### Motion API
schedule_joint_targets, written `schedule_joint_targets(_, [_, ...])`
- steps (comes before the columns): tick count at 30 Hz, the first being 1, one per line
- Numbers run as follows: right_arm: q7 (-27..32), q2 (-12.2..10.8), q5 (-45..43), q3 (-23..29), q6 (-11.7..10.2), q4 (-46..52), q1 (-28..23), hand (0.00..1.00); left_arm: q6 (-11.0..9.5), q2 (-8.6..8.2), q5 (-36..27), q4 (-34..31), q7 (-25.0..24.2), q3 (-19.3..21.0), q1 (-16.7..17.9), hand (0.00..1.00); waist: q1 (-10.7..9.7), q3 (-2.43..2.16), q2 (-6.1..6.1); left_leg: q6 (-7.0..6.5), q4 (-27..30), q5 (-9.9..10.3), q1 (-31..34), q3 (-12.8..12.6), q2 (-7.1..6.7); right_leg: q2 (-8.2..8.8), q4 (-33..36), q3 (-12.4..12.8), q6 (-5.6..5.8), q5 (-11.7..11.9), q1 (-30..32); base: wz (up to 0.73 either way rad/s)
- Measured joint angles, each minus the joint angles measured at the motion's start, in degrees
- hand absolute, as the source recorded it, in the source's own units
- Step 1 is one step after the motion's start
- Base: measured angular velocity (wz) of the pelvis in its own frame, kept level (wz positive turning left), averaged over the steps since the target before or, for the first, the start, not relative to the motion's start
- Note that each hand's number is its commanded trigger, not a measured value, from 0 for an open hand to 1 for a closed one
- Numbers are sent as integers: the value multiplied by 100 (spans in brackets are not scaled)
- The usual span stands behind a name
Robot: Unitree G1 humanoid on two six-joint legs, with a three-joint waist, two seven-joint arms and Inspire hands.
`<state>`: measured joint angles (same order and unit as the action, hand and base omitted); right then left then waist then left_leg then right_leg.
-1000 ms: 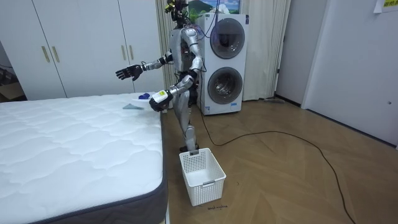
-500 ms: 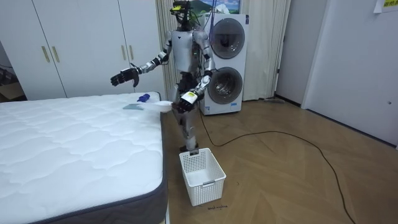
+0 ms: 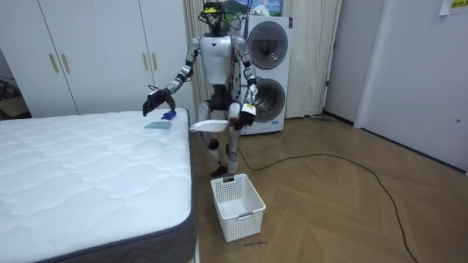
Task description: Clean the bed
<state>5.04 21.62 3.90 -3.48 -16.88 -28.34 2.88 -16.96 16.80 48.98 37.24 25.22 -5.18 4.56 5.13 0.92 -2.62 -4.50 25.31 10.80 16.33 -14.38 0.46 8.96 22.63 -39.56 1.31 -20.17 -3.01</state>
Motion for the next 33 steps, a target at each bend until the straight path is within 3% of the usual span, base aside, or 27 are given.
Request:
schedule_joint_targets(3, [99,-107,-79,3,-46,1,5,0,-77,-34,-1,-5,184,68,-2,100,148,-65,-40,-24,-44,-19,0,183,-58,-46,156,10,7,13,-21,44])
schedule_joint_targets(4, [165,-147,-195,4,-47,0,-23,0,-79,-58,1,-8,186,55,-7,100,102,-71,-19,-28,-75,-58,-27,467,-129,-31,474,170,-25,71,69,91])
schedule_joint_targets(5, [208,-192,-225,3,-59,0,-106,0,-92,-60,-5,-11,184,45,-4,100,-11,-72,15,-37,-162,-110,-88,821,-157,-153,764,818,-112,106,289,103])
schedule_joint_targets(6, [219,-222,-225,5,-64,3,-150,0,-91,-56,-22,-11,184,54,-5,100,-43,-81,15,-77,-249,-141,-115,1007,-186,-269,752,1233,-154,75,432,118])
schedule_joint_targets(8, [236,-247,-510,18,-71,74,-202,0,-74,-41,-141,-55,186,66,-2,100,-313,-53,95,-15,-522,-419,-160,2220,-487,-671,465,2214,-232,91,1079,131])
schedule_joint_targets(9, [248,-252,-608,26,-79,93,-206,0,-74,-32,-146,-59,185,65,0,100,-372,-51,99,5,-591,-499,-182,2507,-576,-715,344,2423,-247,139,1234,160])
schedule_joint_targets(10, [307,-246,-669,43,-92,188,-256,0,-76,-13,-223,-71,177,28,-2,100,-567,-58,87,49,-672,-617,-199,2948,-720,-741,71,2882,-190,305,1463,176])
schedule_joint_targets(11, [418,-246,-647,47,-179,269,-324,0,-77,28,-344,-78,164,-48,-3,100,-719,-59,42,98,-650,-657,-192,3182,-831,-694,-161,3259,-39,574,1604,173])
schedule_joint_targets(12, [454,-249,-647,49,-218,277,-357,0,-80,40,-343,-77,146,-59,0,100,-764,-58,31,137,-598,-645,-172,3243,-861,-686,-196,3385,16,694,1595,162])
schedule_joint_targets(13, [498,-244,-639,64,-262,300,-439,0,-108,82,-335,-82,119,-66,-7,100,-814,-90,8,210,-435,-605,-101,2982,-778,-658,-180,3312,-14,786,1566,125])
schedule_joint_targets(14, [514,-229,-620,114,-277,309,-477,0,-177,125,-336,-82,116,-53,-67,100,-776,-87,0,246,-161,-473,11,2408,-503,-629,-115,3130,-98,888,1571,100])
schedule_joint_targets(16, [471,-230,-621,120,-278,319,-480,0,-231,249,-339,-85,117,-17,-81,100,-605,-67,43,298,60,-250,130,1939,-224,-597,3,2862,-164,962,1557,41])
schedule_joint_targets(21, [336,-220,-620,72,-273,443,-490,0,-218,380,-345,-79,114,34,-100,100,-548,-23,136,358,-7,-257,241,2029,-234,-729,-85,2793,-230,932,1498,28])
schedule_joint_targets(23, [298,-217,-627,66,-253,448,-488,0,-214,390,-348,-78,115,46,-130,100,-535,-23,133,360,-6,-257,303,1994,-210,-738,-80,2760,-332,915,1503,21])
schedule_joint_targets(29, [230,-216,-615,11,-185,428,-469,0,-117,401,-457,221,117,47,-458,100,-485,18,70,367,-132,-253,434,1899,-196,-701,-64,2675,-372,777,1606,19])
schedule_joint_targets(33, [200,-208,-664,-39,-104,321,-458,0,6,676,-714,672,51,21,-897,100,-583,31,82,363,-148,-260,668,1762,-171,-673,-25,2649,-393,688,1800,23])
